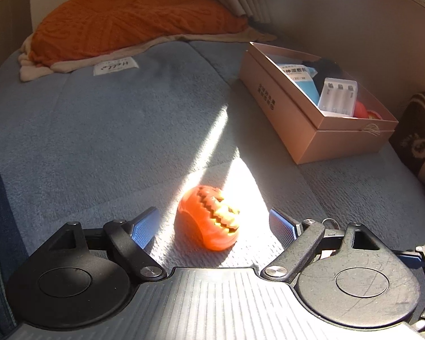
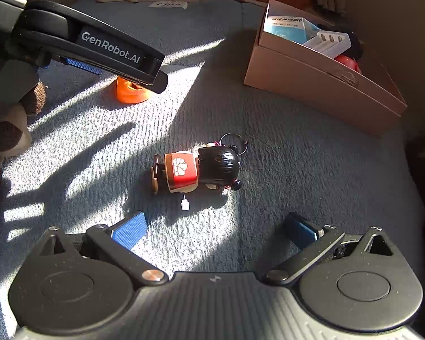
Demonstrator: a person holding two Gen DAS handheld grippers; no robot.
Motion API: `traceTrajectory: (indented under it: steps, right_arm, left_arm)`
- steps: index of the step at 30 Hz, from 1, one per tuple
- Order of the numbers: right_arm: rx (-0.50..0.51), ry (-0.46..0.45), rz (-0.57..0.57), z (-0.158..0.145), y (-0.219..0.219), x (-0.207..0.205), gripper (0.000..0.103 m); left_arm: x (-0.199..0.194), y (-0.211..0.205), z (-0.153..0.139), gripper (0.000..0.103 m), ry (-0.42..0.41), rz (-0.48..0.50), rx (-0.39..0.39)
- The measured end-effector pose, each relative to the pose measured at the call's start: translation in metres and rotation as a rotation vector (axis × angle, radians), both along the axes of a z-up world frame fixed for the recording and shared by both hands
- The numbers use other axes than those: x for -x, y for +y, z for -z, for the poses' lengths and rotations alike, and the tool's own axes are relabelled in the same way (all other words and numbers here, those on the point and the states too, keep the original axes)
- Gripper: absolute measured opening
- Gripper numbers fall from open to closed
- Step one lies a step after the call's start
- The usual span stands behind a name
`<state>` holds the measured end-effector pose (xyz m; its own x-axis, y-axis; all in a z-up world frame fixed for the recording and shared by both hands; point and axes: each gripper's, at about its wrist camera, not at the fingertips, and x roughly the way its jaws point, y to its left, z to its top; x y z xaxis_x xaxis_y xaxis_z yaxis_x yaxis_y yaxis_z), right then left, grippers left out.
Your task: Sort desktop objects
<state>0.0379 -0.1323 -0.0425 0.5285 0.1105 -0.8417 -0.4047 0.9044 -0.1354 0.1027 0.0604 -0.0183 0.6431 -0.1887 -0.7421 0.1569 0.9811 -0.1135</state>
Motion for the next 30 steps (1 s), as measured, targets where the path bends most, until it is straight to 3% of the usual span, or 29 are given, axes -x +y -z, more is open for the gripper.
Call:
traceTrajectory:
  steps: [3, 7, 13, 16, 20, 23, 28, 30]
  right_arm:
    - [0.001, 0.0, -0.001, 0.0, 0.001, 0.0, 0.103]
    - [0.0, -0.002, -0.002, 0.0, 0.001, 0.0, 0.103]
    - [0.0, -0.003, 0.001, 0.0, 0.002, 0.0, 0.103]
    - [0.001, -0.006, 0.0, 0.0, 0.003, 0.0, 0.103]
    - [0.002, -0.01, -0.001, 0.0, 0.003, -0.001, 0.103]
    - [0.004, -0.012, -0.002, 0.0, 0.003, 0.0, 0.103]
    - [0.003, -0.016, -0.002, 0.001, 0.004, 0.001, 0.103]
    - [0.0, -0.02, 0.001, 0.001, 0.004, 0.001, 0.103]
  left_arm:
    - [0.0, -0.002, -0.004, 0.095, 0.002, 0.046, 0.007]
    - [-0.001, -0.005, 0.002, 0.095, 0.079, 0.12, 0.135]
    - [0.006, -0.012, -0.006, 0.095, 0.061, 0.216, 0.247]
    - [0.007, -0.01, -0.01, 0.096, 0.023, 0.178, 0.187]
    - [0.0, -0.009, -0.006, 0.096, 0.007, 0.117, 0.016]
    - [-0.007, -0.014, 0.0, 0.095, 0.01, 0.141, -0.075]
    - [-0.014, -0.02, 0.01, 0.086, 0.026, 0.154, -0.115]
    - [-0.014, -0.018, 0.012, 0.077, 0.03, 0.143, -0.12]
